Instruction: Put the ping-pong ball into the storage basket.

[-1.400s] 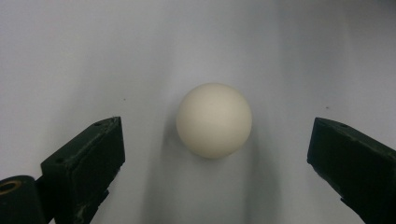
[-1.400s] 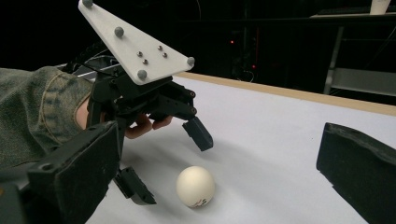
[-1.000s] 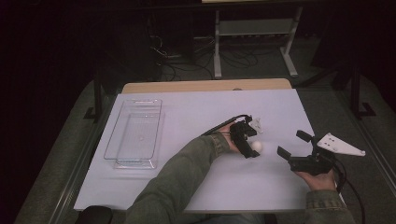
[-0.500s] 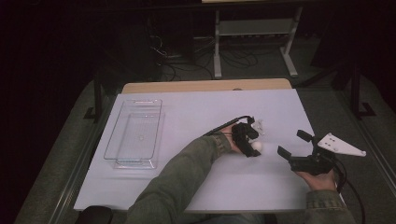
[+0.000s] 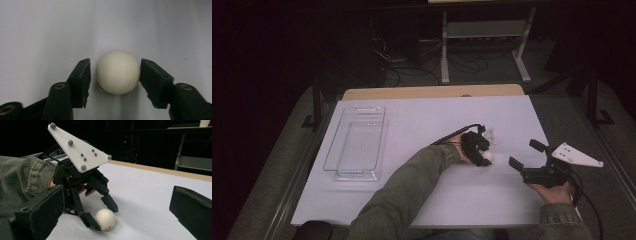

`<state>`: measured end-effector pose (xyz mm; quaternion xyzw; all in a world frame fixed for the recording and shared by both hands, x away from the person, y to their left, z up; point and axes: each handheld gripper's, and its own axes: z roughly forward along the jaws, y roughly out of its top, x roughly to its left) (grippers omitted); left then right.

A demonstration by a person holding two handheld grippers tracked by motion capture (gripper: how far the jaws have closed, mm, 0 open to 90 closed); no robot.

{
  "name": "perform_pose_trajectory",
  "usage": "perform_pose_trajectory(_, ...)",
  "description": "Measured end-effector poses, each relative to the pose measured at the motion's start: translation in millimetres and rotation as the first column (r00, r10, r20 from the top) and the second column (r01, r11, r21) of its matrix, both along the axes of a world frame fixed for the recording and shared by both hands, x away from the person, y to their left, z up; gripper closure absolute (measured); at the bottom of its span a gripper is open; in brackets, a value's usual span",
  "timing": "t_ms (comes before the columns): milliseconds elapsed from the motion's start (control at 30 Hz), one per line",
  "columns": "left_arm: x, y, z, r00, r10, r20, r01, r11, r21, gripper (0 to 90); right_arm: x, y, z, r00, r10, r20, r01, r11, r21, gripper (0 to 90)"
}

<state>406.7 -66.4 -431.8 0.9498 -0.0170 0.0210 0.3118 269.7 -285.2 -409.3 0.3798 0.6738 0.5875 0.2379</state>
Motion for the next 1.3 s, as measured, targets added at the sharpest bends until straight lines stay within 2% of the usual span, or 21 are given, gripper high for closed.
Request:
perform_pose_trajectory(167, 0.5, -0.2, -0.3, 1.0, -0.007, 0.004, 0.007, 1.0, -0.001, 50.5, 0.0, -0.4, 0.0, 1.0, -0.001, 0.003, 0.001, 1.0, -0.001, 0.0)
perform_pose_trajectory(500, -1.9, -1.0, 1.4, 0.9997, -0.017, 0.015, 0.017, 0.9998, 0.004, 50.8, -0.2, -0.9, 0.3, 0.9999, -0.009, 0.008, 0.009, 1.0, -0.001, 0.0)
perform_pose_trajectory(800, -4.1, 0.6, 9.4, 0.9996, -0.015, 0.025, 0.014, 0.9999, 0.009, 50.8, -0.9, 0.4, 0.4, 1.0, -0.002, 0.006, 0.002, 1.0, -0.001, 0.0)
perform_pose_trajectory(1300, -13.6, 4.0, 23.2, 0.9985, -0.041, 0.037, 0.04, 0.999, 0.021, 50.8, -1.4, 1.3, 0.3, 1.0, 0.006, -0.003, -0.006, 1.0, 0.001, 0.0)
